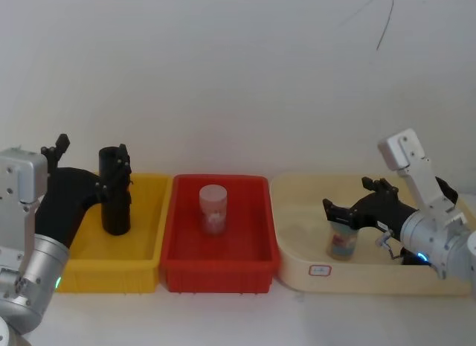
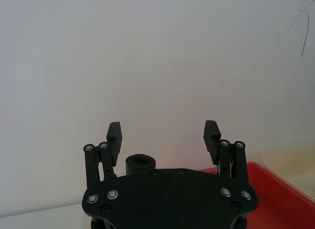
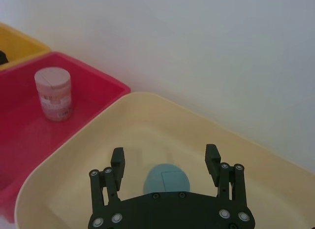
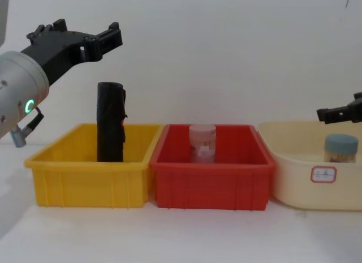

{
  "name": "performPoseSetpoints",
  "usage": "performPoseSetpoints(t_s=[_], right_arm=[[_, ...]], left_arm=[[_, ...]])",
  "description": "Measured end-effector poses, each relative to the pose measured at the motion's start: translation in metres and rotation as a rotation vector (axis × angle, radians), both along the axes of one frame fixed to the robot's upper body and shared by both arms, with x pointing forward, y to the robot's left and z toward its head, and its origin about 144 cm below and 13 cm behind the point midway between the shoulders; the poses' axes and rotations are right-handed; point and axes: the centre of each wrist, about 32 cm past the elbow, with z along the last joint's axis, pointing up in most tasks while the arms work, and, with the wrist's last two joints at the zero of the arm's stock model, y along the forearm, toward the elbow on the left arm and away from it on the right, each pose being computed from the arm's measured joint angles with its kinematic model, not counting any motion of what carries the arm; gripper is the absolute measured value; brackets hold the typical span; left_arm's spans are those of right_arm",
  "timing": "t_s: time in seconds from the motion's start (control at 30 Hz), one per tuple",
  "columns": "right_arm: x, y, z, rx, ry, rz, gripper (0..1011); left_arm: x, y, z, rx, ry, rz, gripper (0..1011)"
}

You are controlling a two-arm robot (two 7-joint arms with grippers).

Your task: Pick up the garbage bag with the one hand and transfer it to the other hand.

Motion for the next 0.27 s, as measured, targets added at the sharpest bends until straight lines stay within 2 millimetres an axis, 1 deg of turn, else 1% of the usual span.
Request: performPoseSetpoints(t_s=[0.27], right_arm=[[-0.0103,0.006,0.0016,0.042,-0.054,0.004,1000]], left_arm=[[0.0,0.0,0.0,0.0,0.0,0.0,1000]])
